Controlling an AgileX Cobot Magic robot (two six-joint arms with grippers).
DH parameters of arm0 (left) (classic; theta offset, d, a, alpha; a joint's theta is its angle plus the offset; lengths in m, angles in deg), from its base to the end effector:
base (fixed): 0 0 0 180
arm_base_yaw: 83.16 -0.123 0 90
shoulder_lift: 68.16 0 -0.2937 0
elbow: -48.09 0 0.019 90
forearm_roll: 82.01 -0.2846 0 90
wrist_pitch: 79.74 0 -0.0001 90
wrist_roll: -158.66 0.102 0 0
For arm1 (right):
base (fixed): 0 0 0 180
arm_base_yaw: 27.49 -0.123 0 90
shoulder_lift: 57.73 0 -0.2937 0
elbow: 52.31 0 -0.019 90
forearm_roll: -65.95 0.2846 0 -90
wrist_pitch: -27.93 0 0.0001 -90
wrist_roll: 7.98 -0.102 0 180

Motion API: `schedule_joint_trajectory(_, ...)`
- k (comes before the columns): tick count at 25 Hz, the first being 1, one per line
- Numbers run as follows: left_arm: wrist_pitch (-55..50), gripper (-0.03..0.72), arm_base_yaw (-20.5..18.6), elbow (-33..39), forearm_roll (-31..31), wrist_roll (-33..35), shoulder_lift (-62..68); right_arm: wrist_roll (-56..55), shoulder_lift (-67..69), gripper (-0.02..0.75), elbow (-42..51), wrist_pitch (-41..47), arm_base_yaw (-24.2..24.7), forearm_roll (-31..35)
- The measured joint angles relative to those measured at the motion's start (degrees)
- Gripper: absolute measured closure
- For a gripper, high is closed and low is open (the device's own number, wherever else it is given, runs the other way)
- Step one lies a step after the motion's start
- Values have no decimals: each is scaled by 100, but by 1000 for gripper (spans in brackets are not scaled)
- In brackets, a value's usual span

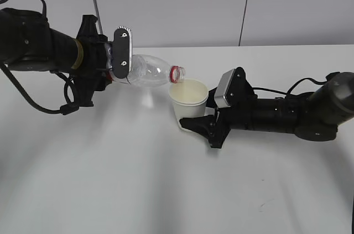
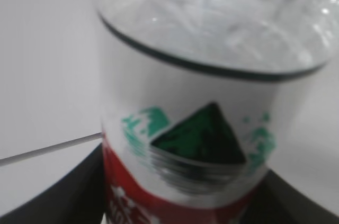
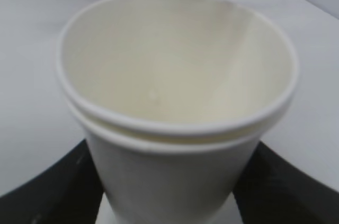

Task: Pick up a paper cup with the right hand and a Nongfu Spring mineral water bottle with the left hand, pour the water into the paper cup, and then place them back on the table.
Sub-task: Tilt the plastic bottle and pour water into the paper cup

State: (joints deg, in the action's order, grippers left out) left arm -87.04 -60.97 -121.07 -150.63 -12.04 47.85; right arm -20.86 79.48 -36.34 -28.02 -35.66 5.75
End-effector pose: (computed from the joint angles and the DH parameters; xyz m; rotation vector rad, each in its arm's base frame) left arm 0.4176 -0.1572 0.1670 1.7477 1.5531 0.6363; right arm 0.4094 0.1328 0.0450 -1.0898 1.5896 0.5433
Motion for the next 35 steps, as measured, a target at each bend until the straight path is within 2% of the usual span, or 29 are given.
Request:
schedule_joint_trajectory(20,-233,273,0,-250,-264,14,-5,-35,0,229,0,40,0,-207)
schedule_joint_trajectory(25,-238,273,0,-252,-435,14,-5,-35,0,229,-10,40,0,14)
schedule_joint_trajectory(35,-238,273,0,-257,-562,21,-5,-35,0,229,-19,40,0,19)
